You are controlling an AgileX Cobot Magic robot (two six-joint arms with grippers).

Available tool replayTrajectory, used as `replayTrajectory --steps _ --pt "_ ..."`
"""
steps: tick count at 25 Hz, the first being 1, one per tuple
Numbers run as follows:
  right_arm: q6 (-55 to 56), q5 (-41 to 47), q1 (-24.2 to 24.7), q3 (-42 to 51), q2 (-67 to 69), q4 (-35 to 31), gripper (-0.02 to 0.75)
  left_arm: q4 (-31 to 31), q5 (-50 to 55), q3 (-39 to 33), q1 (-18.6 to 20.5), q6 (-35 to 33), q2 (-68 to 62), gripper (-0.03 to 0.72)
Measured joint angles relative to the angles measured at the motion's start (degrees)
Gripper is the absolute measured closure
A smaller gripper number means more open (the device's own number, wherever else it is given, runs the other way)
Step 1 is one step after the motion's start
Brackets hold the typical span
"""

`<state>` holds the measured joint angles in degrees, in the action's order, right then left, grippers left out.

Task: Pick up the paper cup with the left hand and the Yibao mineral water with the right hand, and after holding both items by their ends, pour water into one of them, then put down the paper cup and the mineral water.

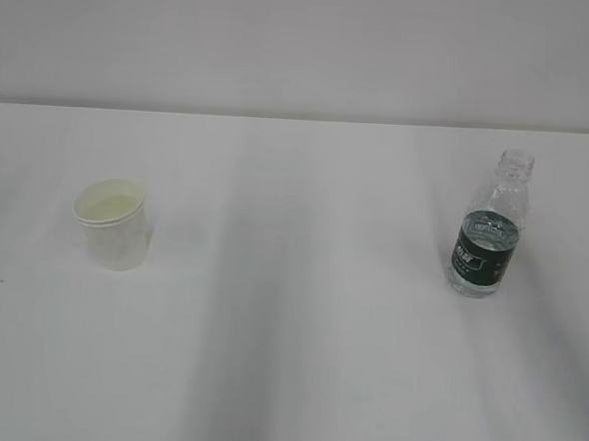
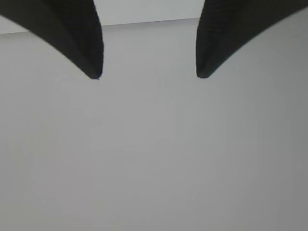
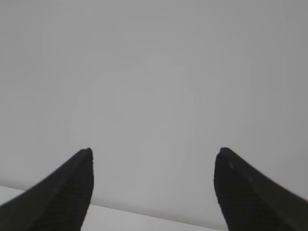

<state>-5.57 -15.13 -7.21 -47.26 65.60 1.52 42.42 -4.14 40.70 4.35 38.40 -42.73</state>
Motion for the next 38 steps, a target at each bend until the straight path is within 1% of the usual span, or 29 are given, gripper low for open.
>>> replayTrajectory --steps 4,11,16,21,26,30,38 --pt "0.00 0.00 0.00 0.00 0.00 0.00 0.148 -2.61 0.00 0.00 0.00 0.31 0.00 0.259" --pt "0.00 0.00 0.00 0.00 0.00 0.00 0.148 -11.04 0.00 0.00 0.00 1.74 0.00 0.259" --pt "0.00 0.00 0.00 0.00 0.00 0.00 0.148 -15.03 0.00 0.00 0.00 1.88 0.00 0.259" --pt "0.00 0.00 0.00 0.00 0.00 0.00 0.148 -22.05 0.13 0.00 0.00 1.92 0.00 0.259" --pt "0.00 0.13 0.00 0.00 0.00 0.00 0.148 -27.48 0.13 0.00 0.00 2.01 0.00 0.259" --pt "0.00 0.94 0.00 0.00 0.00 0.00 0.148 -29.27 -0.98 0.00 0.00 2.15 0.00 0.259" --pt "0.00 1.16 0.00 0.00 0.00 0.00 0.148 -29.61 -1.48 0.00 0.00 4.39 1.38 0.259"
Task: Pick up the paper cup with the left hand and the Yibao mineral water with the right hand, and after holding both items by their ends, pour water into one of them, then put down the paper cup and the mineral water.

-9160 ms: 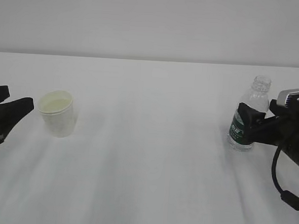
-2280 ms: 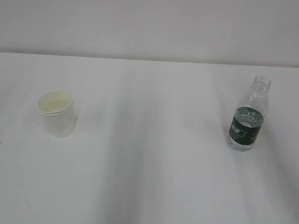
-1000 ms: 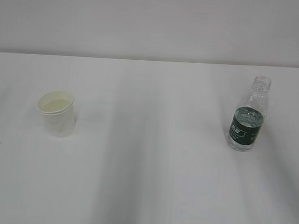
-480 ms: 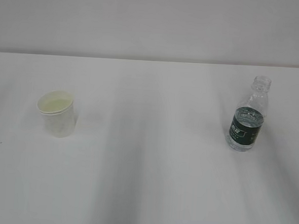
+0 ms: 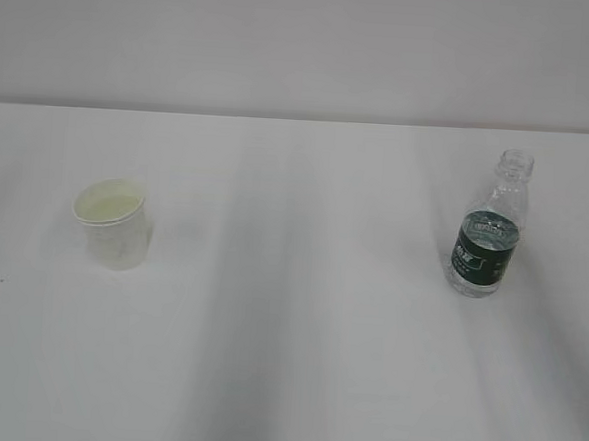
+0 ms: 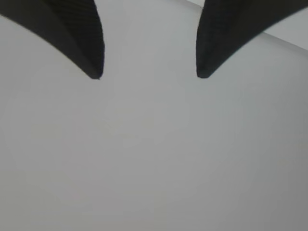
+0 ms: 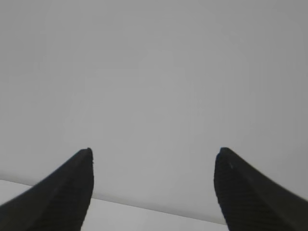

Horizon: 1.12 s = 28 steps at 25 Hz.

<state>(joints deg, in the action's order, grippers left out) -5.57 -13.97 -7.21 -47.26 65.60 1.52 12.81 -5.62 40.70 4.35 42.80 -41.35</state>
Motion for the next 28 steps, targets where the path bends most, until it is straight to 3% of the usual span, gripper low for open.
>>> replayTrajectory --steps 7,15,28 --pt "0.00 0.12 0.00 0.00 0.00 0.00 0.148 5.82 -1.76 0.00 0.00 0.14 1.55 0.259" --pt "-0.04 0.12 0.00 0.00 0.00 0.00 0.148 6.86 0.46 1.14 0.00 0.73 2.78 0.260" --pt "-0.13 0.12 0.00 0.00 -0.40 0.00 0.148 0.45 1.70 1.23 0.00 5.74 2.84 0.270"
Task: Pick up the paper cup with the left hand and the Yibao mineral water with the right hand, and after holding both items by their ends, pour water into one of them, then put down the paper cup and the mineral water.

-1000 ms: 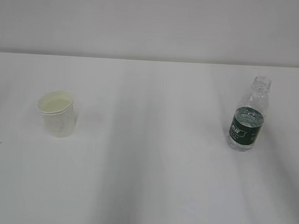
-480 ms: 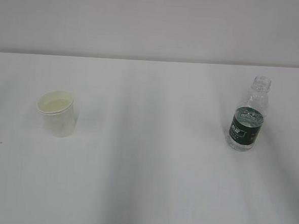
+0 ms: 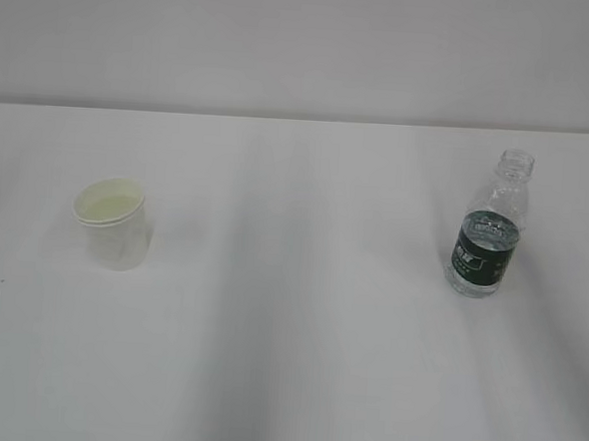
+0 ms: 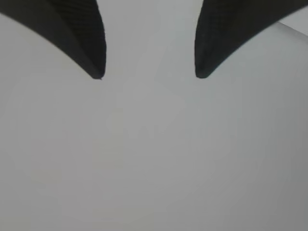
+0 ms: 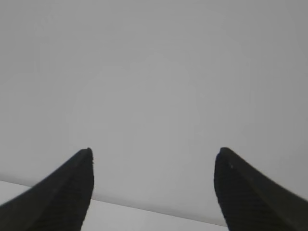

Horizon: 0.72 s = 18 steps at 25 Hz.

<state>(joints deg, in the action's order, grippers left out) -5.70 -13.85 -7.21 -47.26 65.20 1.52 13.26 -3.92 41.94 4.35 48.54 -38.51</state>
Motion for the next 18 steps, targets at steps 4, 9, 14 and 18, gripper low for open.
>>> replayTrajectory --steps 4,9,14,18 --pt "-0.10 0.00 0.00 0.00 -0.07 0.00 0.148 -0.88 -1.71 0.00 0.00 1.23 0.00 0.273" --pt "-0.04 0.00 0.00 0.00 -0.07 0.00 0.148 -0.96 -3.03 0.00 0.00 1.71 0.67 0.274" --pt "-0.04 1.02 0.00 0.00 -0.07 0.00 0.148 3.69 -3.15 2.08 0.00 1.81 2.56 0.274" --pt "-0.04 1.24 0.00 0.00 -0.07 0.00 0.148 5.80 -1.82 3.92 0.00 1.81 3.88 0.286"
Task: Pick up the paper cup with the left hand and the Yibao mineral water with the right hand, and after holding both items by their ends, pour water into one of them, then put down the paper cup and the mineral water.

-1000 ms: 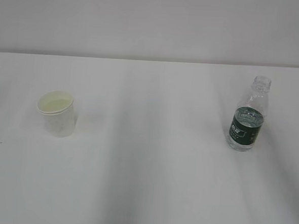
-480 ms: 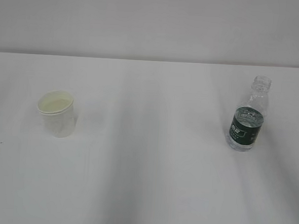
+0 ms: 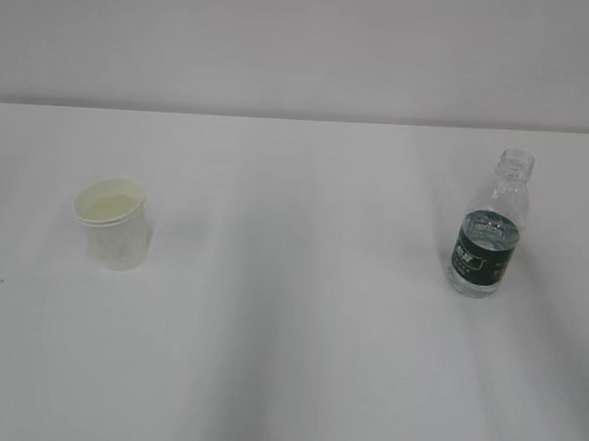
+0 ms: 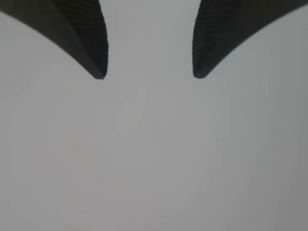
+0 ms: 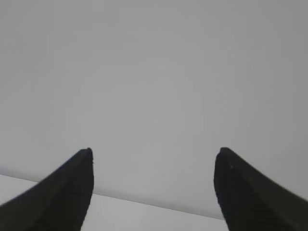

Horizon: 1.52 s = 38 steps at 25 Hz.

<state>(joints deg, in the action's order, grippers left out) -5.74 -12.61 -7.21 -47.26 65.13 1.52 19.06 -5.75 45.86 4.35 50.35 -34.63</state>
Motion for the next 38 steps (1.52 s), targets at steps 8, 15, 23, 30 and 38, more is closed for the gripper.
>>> replayTrajectory --steps 8,15,23,30,38 --pt "-0.09 0.13 0.00 0.00 -0.14 0.00 0.148 -0.37 4.13 0.11 0.00 0.00 2.98 0.295" --pt "-0.71 5.20 0.00 0.00 -4.07 0.00 0.148 -0.76 5.75 0.11 0.00 0.00 3.32 0.295" --pt "-1.08 9.62 0.00 0.00 -8.95 0.00 0.148 -0.80 8.37 0.11 0.00 0.00 5.49 0.295" --pt "-1.08 13.47 0.00 0.00 -11.42 0.00 0.148 -1.07 10.92 0.11 0.00 0.02 7.68 0.295" --pt "-1.08 17.08 0.00 0.00 -14.51 0.00 0.148 -4.10 12.39 0.11 0.00 0.12 9.60 0.295"
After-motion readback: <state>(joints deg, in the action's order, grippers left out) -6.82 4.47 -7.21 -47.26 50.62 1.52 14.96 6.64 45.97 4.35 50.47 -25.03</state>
